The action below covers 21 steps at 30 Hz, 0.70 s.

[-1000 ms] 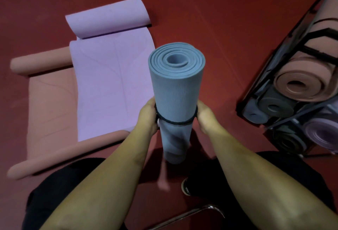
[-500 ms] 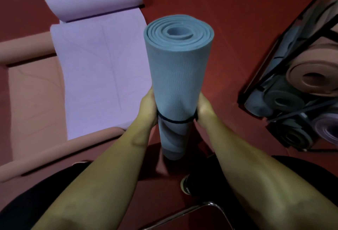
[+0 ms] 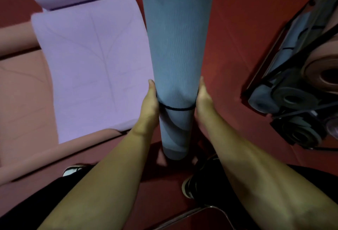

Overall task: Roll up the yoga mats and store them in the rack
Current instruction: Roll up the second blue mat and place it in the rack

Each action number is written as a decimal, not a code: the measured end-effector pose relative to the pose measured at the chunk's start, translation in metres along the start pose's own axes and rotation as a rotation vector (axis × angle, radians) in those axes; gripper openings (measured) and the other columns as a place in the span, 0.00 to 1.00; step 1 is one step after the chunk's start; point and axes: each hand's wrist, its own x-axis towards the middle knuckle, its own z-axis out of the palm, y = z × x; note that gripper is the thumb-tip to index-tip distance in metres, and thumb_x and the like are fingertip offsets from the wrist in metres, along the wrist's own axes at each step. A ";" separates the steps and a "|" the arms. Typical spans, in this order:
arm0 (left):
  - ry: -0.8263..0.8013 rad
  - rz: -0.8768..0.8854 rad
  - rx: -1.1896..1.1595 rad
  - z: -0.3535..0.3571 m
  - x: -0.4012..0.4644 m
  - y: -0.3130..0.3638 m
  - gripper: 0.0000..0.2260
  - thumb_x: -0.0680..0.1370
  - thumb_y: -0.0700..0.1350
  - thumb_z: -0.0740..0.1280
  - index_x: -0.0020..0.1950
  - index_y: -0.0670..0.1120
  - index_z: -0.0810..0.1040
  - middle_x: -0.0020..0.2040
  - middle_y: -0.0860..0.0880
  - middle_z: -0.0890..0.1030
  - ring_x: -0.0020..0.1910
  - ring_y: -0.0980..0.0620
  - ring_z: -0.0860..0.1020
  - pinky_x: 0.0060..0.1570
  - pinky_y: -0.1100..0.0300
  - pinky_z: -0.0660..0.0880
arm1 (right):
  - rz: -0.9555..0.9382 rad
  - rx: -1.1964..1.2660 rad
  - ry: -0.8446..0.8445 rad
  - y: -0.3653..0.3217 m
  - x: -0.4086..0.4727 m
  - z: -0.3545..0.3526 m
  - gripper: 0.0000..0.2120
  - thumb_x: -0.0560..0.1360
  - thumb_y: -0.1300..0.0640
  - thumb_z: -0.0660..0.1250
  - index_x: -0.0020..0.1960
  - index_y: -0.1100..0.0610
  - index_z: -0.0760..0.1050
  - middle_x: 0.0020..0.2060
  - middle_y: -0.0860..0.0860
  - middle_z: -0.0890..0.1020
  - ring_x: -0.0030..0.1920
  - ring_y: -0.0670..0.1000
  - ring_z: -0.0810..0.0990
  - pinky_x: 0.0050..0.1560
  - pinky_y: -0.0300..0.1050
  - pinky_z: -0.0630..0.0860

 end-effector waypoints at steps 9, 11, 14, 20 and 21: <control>0.140 -0.149 -0.013 -0.003 0.011 -0.041 0.13 0.81 0.51 0.59 0.44 0.48 0.80 0.44 0.51 0.82 0.48 0.48 0.77 0.49 0.54 0.73 | 0.003 0.003 -0.012 0.010 -0.028 -0.003 0.12 0.83 0.57 0.55 0.45 0.50 0.75 0.41 0.40 0.75 0.45 0.40 0.73 0.46 0.22 0.67; 0.143 -0.169 -0.039 0.002 0.006 -0.035 0.13 0.79 0.50 0.59 0.44 0.47 0.80 0.44 0.49 0.82 0.48 0.47 0.76 0.47 0.54 0.72 | 0.081 0.054 -0.013 0.018 -0.017 0.001 0.13 0.81 0.52 0.58 0.45 0.51 0.80 0.42 0.46 0.83 0.56 0.53 0.80 0.53 0.40 0.74; 0.107 -0.165 0.005 0.011 0.004 -0.011 0.13 0.78 0.51 0.59 0.44 0.46 0.79 0.44 0.47 0.82 0.44 0.48 0.76 0.47 0.54 0.72 | 0.077 0.158 -0.008 0.014 -0.010 0.000 0.14 0.79 0.51 0.60 0.53 0.54 0.82 0.46 0.48 0.86 0.55 0.53 0.82 0.50 0.45 0.77; -0.097 -0.056 0.139 0.022 -0.030 0.033 0.19 0.83 0.57 0.56 0.56 0.44 0.79 0.54 0.47 0.82 0.56 0.47 0.80 0.58 0.53 0.75 | 0.115 0.247 0.027 -0.024 -0.057 -0.012 0.11 0.81 0.55 0.59 0.44 0.55 0.77 0.27 0.45 0.81 0.27 0.45 0.80 0.26 0.32 0.71; -0.143 -0.060 0.149 0.022 -0.040 0.039 0.21 0.84 0.59 0.53 0.53 0.45 0.79 0.53 0.47 0.83 0.54 0.49 0.81 0.58 0.54 0.75 | 0.139 0.250 0.046 -0.027 -0.071 -0.019 0.11 0.80 0.54 0.60 0.42 0.54 0.76 0.28 0.46 0.80 0.29 0.48 0.78 0.30 0.35 0.72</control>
